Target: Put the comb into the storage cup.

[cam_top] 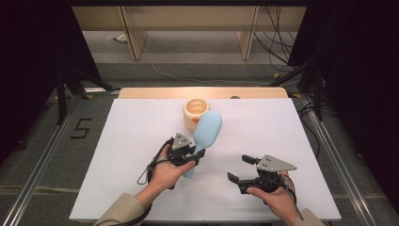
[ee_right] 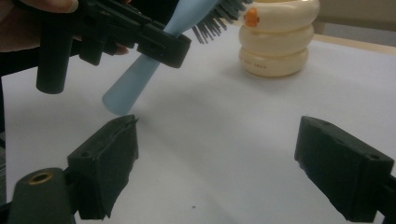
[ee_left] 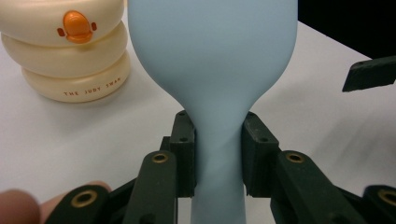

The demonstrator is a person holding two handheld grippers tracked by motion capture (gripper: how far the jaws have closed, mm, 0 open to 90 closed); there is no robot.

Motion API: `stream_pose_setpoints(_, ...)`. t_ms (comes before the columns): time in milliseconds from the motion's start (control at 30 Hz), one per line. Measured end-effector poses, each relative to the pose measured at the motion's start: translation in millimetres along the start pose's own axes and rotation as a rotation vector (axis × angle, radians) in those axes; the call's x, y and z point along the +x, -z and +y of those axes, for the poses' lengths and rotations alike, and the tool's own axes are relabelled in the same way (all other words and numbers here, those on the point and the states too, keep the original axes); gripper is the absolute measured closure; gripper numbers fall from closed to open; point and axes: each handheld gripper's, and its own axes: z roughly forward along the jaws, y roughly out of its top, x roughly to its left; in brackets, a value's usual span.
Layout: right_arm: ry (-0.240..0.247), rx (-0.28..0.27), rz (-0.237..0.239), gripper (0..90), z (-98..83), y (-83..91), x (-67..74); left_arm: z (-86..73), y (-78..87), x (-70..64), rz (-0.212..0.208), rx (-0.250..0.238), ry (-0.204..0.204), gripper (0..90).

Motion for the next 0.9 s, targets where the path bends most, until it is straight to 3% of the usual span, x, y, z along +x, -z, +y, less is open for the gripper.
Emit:
stream_pose_setpoints(400, -0.074, 0.012, 0.075, 14.6, 1.7, -27.1, 14.5, 0.0, -1.1, -3.0, -0.008, 0.007, 0.003, 69.4)
stream_pose_setpoints(900, -0.072, 0.028, 0.097, 14.7, 2.7, -45.7, 22.4, 0.3, -1.3, -5.6, -0.018, 0.005, 0.006, 69.4)
